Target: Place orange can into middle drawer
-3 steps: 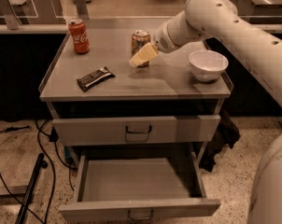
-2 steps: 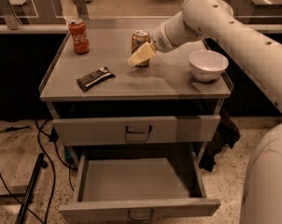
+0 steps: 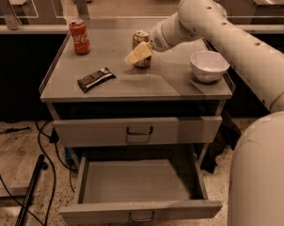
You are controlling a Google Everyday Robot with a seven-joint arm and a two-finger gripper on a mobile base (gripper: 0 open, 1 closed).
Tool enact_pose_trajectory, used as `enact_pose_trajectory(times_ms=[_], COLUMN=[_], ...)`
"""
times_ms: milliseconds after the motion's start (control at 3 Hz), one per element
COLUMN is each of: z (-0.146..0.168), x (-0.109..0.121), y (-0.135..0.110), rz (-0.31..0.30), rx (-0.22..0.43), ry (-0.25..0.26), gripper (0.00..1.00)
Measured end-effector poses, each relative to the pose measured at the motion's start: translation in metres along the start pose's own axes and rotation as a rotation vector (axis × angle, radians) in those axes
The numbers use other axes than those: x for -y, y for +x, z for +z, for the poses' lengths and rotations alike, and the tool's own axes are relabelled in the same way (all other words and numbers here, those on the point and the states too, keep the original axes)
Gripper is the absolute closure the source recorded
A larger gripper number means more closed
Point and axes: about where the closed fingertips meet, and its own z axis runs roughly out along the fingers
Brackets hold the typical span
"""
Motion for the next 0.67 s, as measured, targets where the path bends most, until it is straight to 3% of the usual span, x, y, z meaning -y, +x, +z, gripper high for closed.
enact_pose_trajectory(times_ms=[333, 667], z=[0.0062, 0.0062], x=[-0.0011, -0.0011], y=[-0.0049, -0.0049], rz=[-0.017, -0.017], rx=[0.003, 0.003], ry=[0.004, 0.004], gripper=[0.29, 0.52])
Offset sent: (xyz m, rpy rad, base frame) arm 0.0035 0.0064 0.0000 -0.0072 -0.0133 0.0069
